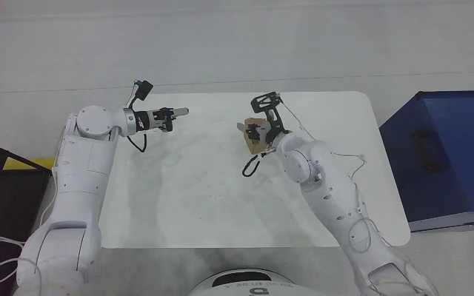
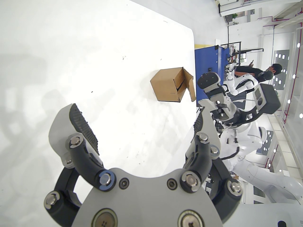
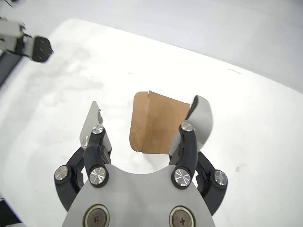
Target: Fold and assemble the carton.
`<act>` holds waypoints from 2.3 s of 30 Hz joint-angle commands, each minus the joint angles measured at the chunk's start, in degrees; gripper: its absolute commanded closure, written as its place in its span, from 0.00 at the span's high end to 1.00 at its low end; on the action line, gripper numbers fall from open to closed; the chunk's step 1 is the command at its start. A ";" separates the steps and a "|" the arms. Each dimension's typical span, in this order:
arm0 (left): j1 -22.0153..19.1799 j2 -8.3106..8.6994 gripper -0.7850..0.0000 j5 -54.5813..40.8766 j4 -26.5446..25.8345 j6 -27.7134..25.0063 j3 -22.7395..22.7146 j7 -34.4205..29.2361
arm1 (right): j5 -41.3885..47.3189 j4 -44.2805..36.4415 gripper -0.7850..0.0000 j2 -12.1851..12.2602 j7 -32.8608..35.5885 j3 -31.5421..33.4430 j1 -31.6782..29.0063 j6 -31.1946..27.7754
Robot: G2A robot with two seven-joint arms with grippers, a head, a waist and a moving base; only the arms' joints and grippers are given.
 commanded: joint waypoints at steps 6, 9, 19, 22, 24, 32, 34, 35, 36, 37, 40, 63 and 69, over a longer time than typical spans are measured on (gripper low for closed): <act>0.92 -0.05 1.00 0.51 -1.49 -0.26 0.90 -0.16 | 22.44 9.43 1.00 0.42 0.86 9.85 0.62 -3.70; 3.07 -0.05 1.00 0.76 -5.88 0.02 2.68 -1.81 | 28.08 13.93 0.97 0.73 4.06 11.71 1.12 -7.32; 6.08 -0.26 1.00 1.79 -14.96 2.92 8.26 -3.02 | 35.39 25.57 0.70 0.77 9.45 9.84 4.94 -13.63; 5.48 -0.25 1.00 4.40 -15.57 4.39 10.12 -3.55 | 36.94 27.16 0.68 0.82 9.45 9.50 4.96 -15.51; 5.12 -0.36 1.00 5.45 -15.78 5.33 11.28 -2.98 | 37.75 27.59 0.69 0.91 9.27 9.50 4.75 -16.69; 2.43 -1.03 1.00 5.72 -14.85 7.82 15.18 -1.98 | 38.07 27.95 0.74 1.12 6.75 8.47 4.04 -18.25; 1.74 -1.28 1.00 5.97 -14.69 8.36 16.43 -1.68 | 38.82 28.51 0.73 1.10 6.25 8.25 4.21 -18.59; 1.33 -1.43 1.00 6.31 -14.63 8.71 17.18 -1.64 | 38.89 28.81 0.71 1.11 5.70 8.20 4.32 -18.51; 0.92 -1.57 1.00 6.56 -14.47 9.06 17.82 -1.41 | 38.87 28.97 0.70 1.10 5.35 7.99 4.41 -18.51; 0.45 -1.73 1.00 6.99 -14.25 9.49 18.56 -1.09 | 39.25 29.12 0.65 1.09 5.32 7.80 4.47 -18.69; -1.07 -2.37 1.00 8.47 -13.24 10.87 20.80 1.32 | 39.56 29.65 0.62 1.14 5.16 7.45 4.85 -19.00; -7.75 -5.98 1.00 11.47 -4.46 14.30 29.30 10.69 | 39.97 29.86 0.56 1.75 4.04 5.25 5.50 -18.34; -8.43 -6.61 1.00 11.96 -4.09 14.68 30.63 10.92 | 40.09 29.75 0.56 1.88 3.76 4.71 5.51 -18.26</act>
